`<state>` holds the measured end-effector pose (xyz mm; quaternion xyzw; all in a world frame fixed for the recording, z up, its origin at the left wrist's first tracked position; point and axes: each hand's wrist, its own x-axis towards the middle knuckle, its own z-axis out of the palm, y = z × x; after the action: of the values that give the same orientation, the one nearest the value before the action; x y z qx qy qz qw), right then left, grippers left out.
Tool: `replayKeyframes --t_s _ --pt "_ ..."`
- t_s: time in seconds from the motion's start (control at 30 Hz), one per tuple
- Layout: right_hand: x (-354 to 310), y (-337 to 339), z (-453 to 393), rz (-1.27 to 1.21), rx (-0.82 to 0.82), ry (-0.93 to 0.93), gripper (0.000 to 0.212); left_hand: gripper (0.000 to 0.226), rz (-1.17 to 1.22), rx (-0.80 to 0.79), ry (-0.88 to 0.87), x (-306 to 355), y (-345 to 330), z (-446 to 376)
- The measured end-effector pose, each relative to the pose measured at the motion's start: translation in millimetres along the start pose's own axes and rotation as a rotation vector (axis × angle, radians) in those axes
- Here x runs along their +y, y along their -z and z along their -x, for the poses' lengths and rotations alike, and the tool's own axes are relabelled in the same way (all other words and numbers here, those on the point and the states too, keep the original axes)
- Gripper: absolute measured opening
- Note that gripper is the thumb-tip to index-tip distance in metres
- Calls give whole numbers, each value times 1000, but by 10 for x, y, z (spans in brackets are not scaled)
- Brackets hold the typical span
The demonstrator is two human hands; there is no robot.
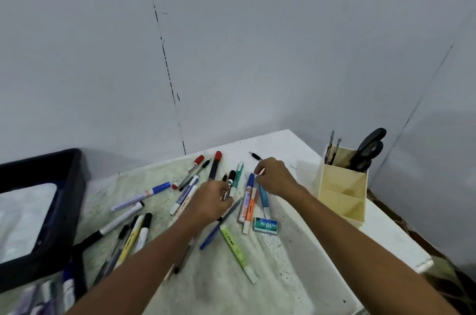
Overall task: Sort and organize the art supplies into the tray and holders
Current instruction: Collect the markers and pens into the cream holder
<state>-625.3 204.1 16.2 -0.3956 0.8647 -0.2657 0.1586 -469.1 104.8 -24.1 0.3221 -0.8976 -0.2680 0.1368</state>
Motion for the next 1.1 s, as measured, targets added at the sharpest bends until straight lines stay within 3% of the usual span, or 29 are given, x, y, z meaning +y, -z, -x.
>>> replayKeyframes --t_s 0.07,0.2,0.27,0.5,0.67,0.8,0.87,1.1 --pt "28 -131 -35 91 -32 -18 26 37 11 16 22 -39 -31 -3" --pt "68 -216 -172 280 -162 -91 84 40 1 36 45 -54 -61 -57" --pt "66 -242 -243 339 -219 -117 92 48 -4 18 71 -55 -62 -93" --pt "73 -325 -323 186 -213 -126 86 63 -70 -33 118 37 -38 -164" --pt "-18 -272 -208 -89 -165 -45 62 78 97 -7 175 23 60 -154" --pt "-115 -93 1 -312 -73 42 55 107 284 -19 10 117 236 -136" --pt "-148 31 135 -359 1 102 56 112 353 -37 -82 226 316 -142" --pt "-33 727 714 -393 296 191 52 91 529 -44 -412 931 324 -125"
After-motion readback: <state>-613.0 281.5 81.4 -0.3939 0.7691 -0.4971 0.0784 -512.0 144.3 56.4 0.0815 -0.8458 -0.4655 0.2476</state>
